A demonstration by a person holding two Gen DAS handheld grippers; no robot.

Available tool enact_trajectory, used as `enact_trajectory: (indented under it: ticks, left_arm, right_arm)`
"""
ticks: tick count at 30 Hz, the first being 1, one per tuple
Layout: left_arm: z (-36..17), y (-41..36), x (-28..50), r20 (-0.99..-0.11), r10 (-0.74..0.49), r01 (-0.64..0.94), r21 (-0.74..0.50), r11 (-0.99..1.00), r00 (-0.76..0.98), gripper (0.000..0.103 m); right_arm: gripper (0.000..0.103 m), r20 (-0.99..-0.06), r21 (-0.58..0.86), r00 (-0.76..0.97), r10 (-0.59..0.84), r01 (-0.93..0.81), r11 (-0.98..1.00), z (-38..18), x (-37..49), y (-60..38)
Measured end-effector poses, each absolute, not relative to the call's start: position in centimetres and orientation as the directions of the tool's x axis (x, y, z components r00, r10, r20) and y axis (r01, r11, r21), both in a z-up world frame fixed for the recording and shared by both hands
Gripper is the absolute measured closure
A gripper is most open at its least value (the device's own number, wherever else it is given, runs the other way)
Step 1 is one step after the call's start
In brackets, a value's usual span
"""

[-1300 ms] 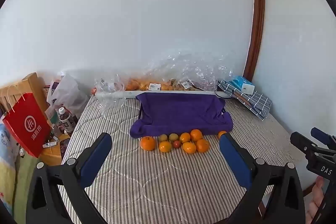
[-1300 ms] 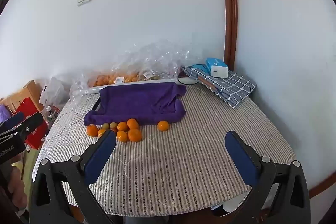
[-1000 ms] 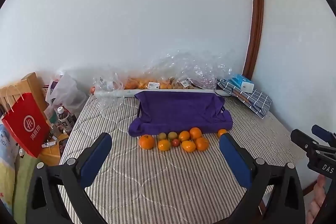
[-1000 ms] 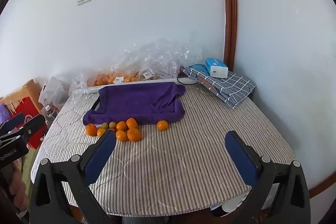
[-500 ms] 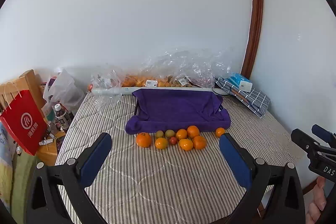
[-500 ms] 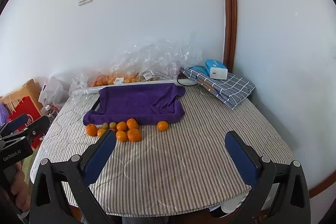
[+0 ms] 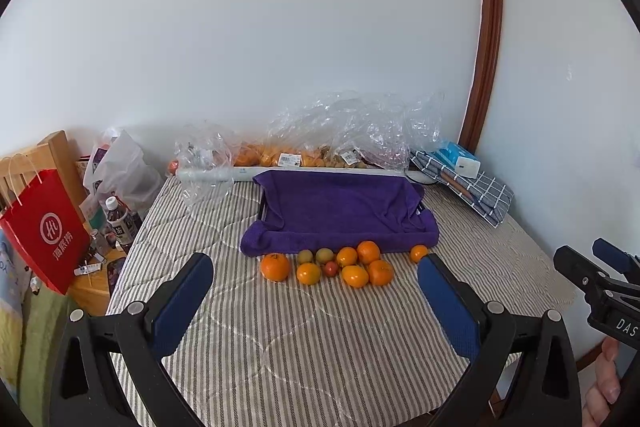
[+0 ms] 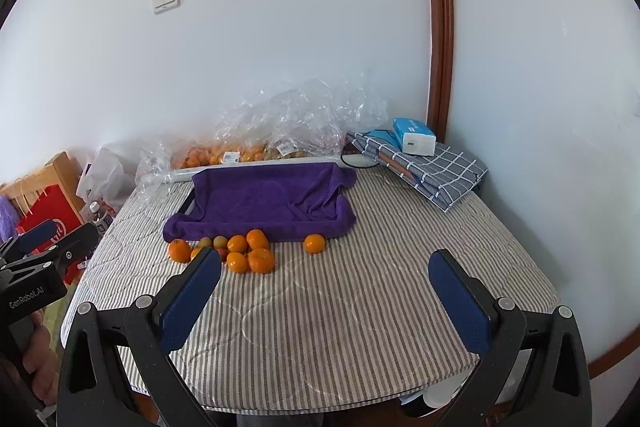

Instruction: Organize fruits

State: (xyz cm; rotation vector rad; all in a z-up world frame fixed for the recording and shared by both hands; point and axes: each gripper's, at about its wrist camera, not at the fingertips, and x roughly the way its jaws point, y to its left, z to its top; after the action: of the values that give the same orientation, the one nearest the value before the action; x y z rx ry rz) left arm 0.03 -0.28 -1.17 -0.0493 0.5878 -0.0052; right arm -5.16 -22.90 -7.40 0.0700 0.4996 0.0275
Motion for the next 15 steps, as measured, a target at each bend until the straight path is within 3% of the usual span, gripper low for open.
enact_trajectory:
  ticks: [15]
  left_arm:
    - [-0.97,-0.12,-0.16,-0.556,-0.019,-0.01,-0.051,0.999,0.831,0.0]
  right_arm:
    - [0.001,-0.477,0.078,0.878,0.049,-0.013,0.997,-7.71,-5.54,-22.73]
